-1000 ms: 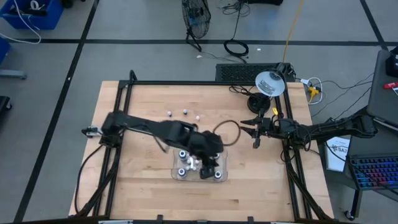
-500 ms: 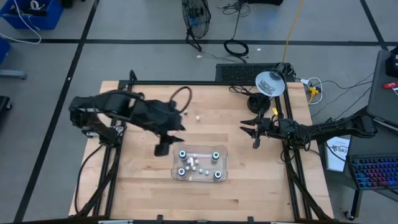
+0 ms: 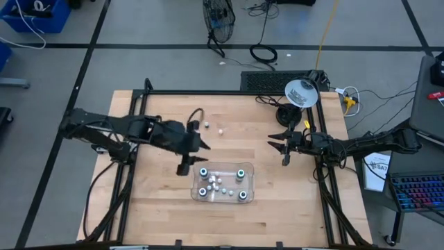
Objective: Pick & Place food coloring
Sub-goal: Put the top small orange food coloring bottle into the bin
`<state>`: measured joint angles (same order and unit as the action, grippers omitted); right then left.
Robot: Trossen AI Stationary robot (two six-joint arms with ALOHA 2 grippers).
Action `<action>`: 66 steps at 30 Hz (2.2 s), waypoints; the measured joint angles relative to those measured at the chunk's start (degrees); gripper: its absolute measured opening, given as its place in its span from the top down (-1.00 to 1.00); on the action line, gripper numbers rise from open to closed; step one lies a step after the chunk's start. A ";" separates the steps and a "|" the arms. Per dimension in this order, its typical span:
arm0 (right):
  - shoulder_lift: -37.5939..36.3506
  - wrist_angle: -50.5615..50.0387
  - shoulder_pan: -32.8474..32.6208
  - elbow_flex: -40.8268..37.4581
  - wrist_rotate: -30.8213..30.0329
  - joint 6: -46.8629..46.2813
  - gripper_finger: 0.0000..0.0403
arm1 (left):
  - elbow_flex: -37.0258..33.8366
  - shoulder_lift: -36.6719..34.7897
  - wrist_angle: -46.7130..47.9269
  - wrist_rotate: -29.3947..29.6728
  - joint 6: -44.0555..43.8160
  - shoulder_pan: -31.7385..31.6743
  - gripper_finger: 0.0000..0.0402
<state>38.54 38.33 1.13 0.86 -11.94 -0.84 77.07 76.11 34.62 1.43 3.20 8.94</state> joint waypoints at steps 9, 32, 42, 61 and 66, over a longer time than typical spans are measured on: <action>0.01 1.45 0.02 0.00 0.00 -0.03 0.48 | -38.36 -22.38 -39.03 -11.52 -0.91 -8.75 0.07; 0.07 6.85 0.02 0.00 -0.03 -4.76 0.48 | -76.49 -53.90 -67.28 -11.58 -8.47 -17.70 0.07; 0.07 4.79 0.02 0.00 -0.01 -1.86 0.48 | -76.49 -55.94 -56.15 -11.87 -8.02 -19.38 0.07; 3.34 7.69 -0.31 9.96 1.87 -2.32 0.48 | -76.49 -55.77 -52.43 -11.39 -9.58 -19.33 0.07; 18.10 -18.60 -1.27 35.96 -0.54 -1.37 0.48 | -76.49 -55.79 -52.44 -11.41 -9.58 -19.33 0.07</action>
<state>56.64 19.73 -0.14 36.82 -12.48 -2.21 0.58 20.32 -17.82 -9.98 -6.37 -10.39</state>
